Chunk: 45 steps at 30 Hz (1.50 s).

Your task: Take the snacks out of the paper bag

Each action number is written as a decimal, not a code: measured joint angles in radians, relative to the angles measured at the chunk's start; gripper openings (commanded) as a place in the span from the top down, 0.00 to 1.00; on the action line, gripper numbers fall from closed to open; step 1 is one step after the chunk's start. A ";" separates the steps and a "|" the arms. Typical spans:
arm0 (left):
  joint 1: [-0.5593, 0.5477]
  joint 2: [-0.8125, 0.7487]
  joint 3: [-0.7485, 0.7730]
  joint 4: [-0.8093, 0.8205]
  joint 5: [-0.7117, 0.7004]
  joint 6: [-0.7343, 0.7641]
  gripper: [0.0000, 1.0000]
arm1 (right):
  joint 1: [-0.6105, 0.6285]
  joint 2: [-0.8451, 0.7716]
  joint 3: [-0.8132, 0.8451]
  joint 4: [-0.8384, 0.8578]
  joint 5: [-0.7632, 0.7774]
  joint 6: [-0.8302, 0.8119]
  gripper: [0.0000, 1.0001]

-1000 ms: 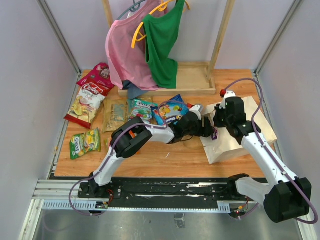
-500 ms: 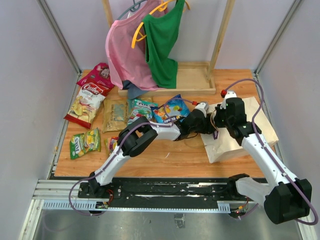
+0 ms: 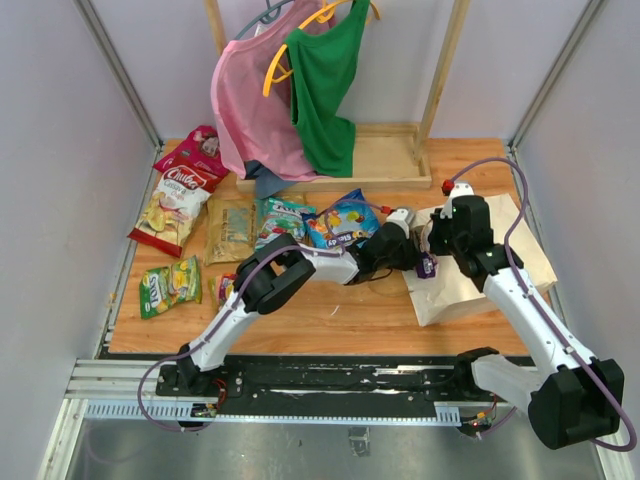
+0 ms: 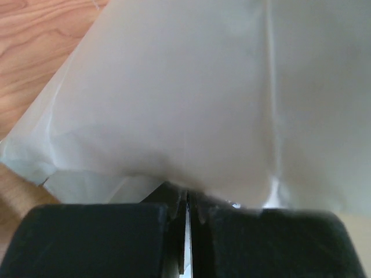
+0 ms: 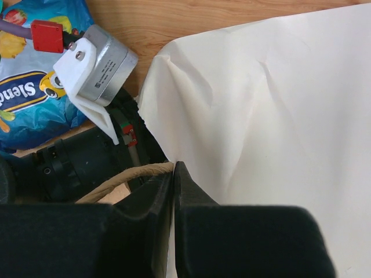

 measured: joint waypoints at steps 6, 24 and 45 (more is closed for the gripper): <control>-0.003 -0.083 -0.135 0.044 -0.008 0.000 0.99 | 0.000 -0.002 0.000 0.001 -0.001 0.005 0.95; -0.004 -0.661 -0.761 0.167 -0.006 -0.050 0.99 | 0.000 -0.037 -0.018 0.017 0.043 0.031 0.79; 0.160 -1.733 -0.816 -0.792 -0.330 -0.155 0.99 | 0.000 -0.045 -0.018 -0.002 0.069 0.064 0.02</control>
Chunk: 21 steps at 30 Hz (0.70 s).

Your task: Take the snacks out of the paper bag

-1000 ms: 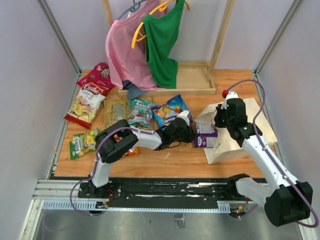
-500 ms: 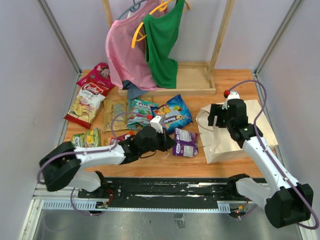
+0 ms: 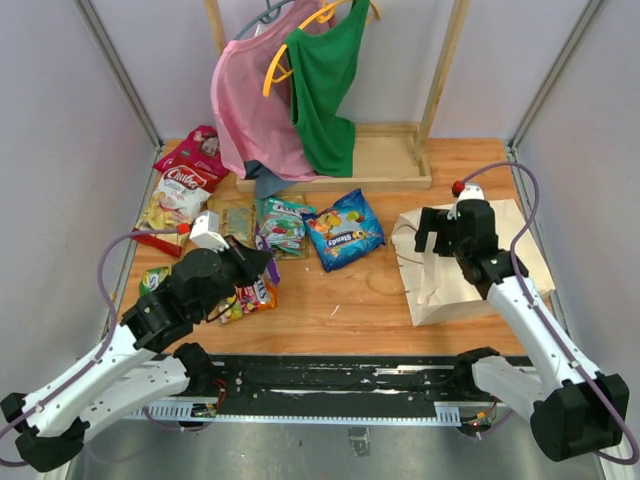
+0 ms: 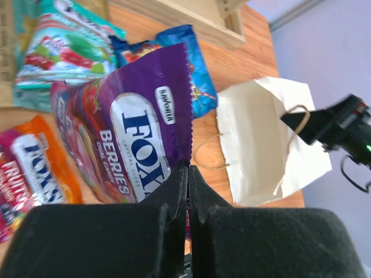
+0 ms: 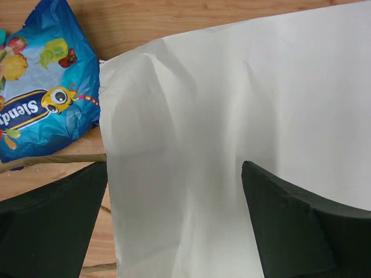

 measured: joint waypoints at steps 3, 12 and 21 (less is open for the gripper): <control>0.001 -0.006 0.039 -0.117 -0.059 -0.076 0.99 | 0.000 -0.042 -0.011 0.008 0.003 0.012 0.02; 0.002 0.278 0.117 -0.315 -0.059 -0.387 0.99 | 0.000 -0.097 -0.037 0.022 0.026 0.022 0.02; 0.002 0.253 0.012 -0.257 -0.075 -0.518 0.99 | 0.000 -0.142 -0.065 0.015 0.030 0.030 0.02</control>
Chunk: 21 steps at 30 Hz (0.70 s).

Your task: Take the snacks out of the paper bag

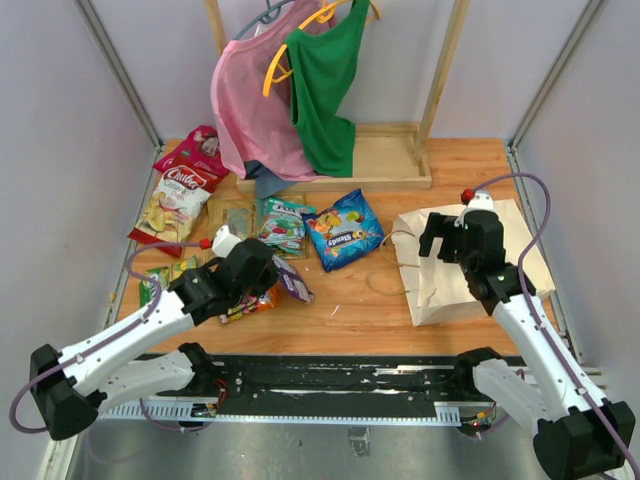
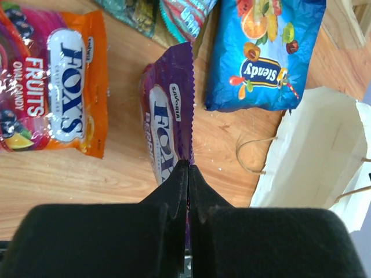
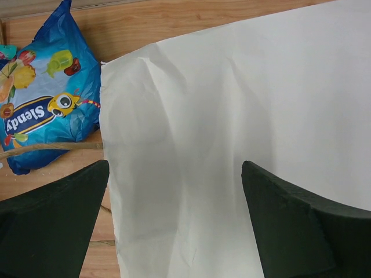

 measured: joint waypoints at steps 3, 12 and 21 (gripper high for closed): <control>0.000 0.082 0.078 -0.015 -0.008 0.027 0.99 | 0.000 -0.001 -0.004 0.000 -0.001 0.006 0.02; 0.000 0.146 0.127 -0.011 0.023 0.190 0.99 | 0.000 -0.013 -0.011 0.000 0.000 0.008 0.02; 0.000 0.167 0.135 -0.116 -0.012 0.309 0.99 | 0.000 -0.027 -0.011 -0.007 -0.001 0.011 0.02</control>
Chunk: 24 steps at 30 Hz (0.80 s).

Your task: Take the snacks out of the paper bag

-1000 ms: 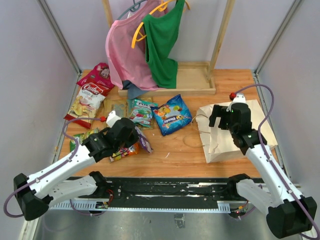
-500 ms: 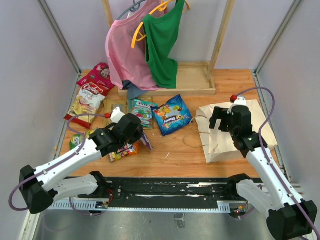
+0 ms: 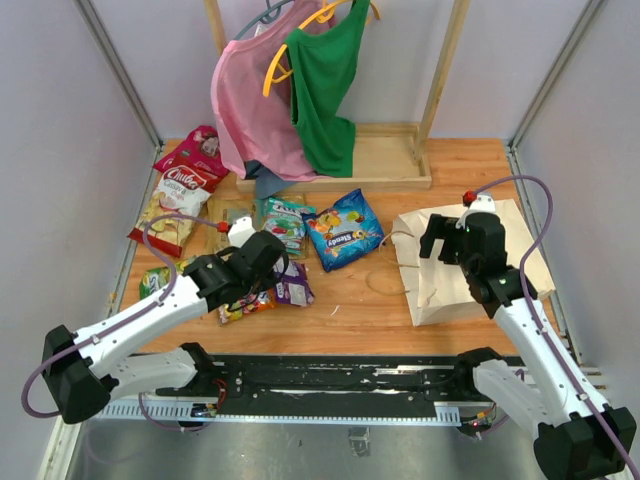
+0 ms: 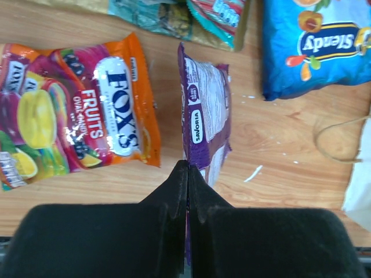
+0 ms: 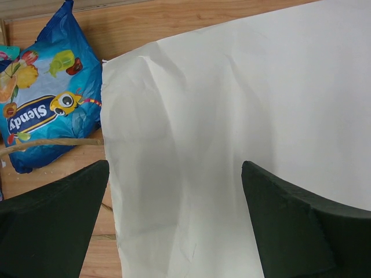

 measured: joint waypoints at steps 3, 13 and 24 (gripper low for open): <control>0.000 0.019 0.000 -0.034 -0.024 0.023 0.99 | 0.000 0.000 0.000 -0.001 0.000 0.000 0.02; 0.000 0.211 -0.002 -0.026 -0.057 0.100 1.00 | 0.000 -0.012 0.000 -0.009 0.000 0.000 0.02; 0.000 0.337 0.010 0.098 0.014 0.193 0.99 | 0.000 -0.013 -0.001 -0.009 -0.008 0.000 0.02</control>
